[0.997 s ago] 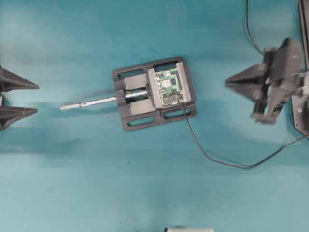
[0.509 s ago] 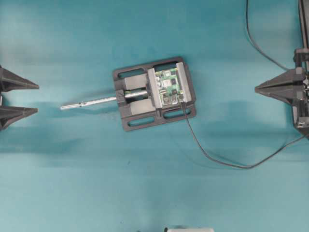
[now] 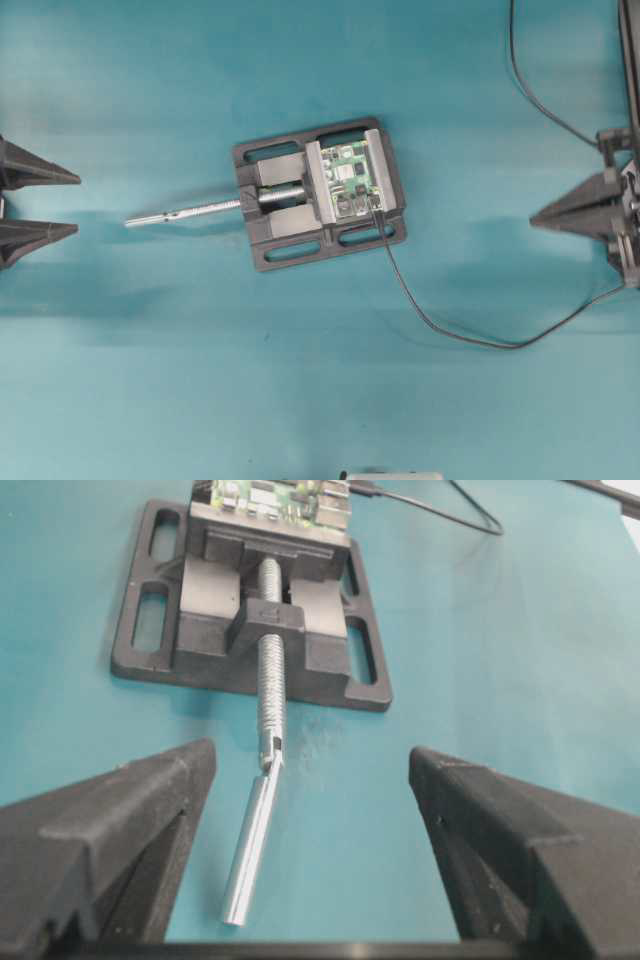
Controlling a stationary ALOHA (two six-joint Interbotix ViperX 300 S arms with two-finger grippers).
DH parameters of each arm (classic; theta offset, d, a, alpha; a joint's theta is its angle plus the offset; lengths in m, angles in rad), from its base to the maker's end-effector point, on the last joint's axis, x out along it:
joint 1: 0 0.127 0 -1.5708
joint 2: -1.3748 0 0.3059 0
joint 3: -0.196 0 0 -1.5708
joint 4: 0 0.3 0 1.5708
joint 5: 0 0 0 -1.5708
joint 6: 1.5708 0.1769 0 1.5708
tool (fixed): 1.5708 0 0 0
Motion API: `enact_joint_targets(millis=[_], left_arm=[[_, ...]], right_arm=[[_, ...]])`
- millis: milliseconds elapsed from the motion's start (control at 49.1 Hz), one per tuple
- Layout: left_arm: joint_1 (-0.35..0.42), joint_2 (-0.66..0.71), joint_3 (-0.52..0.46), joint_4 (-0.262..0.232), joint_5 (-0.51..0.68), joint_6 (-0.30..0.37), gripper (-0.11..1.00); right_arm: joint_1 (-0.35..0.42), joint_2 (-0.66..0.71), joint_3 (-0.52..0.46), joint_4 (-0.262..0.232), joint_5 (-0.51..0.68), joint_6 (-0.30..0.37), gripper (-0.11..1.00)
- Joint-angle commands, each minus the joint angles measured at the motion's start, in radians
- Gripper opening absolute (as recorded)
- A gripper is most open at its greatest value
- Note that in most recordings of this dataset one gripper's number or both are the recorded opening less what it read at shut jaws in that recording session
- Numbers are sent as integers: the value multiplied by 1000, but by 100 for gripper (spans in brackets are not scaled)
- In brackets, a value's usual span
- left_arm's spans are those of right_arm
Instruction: Insert the USB into the fixed PCB.
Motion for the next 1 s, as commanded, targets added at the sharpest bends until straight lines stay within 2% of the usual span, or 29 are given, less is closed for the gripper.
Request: enact_joint_targets(millis=[0, 122, 244, 631, 875, 977], left_arm=[[0, 15, -12, 3, -5, -11, 95], [0, 17, -12, 2, -5, -11, 95], [0, 17, -12, 3, -5, -11, 95], [0, 17, -12, 2, -5, -11, 95], [0, 17, -12, 2, -5, -11, 95], [0, 17, -12, 2, -5, -11, 95]], right_arm=[[-2, 8, -20, -3, 60, 2, 7], [-2, 6, -31, -21, 74, 2, 7], [-2, 8, -37, -66, 74, 2, 7], [-2, 8, -40, -272, 75, 2, 7], [-2, 8, -48, -345, 75, 0, 7], [-2, 6, -48, -397, 77, 2, 7]])
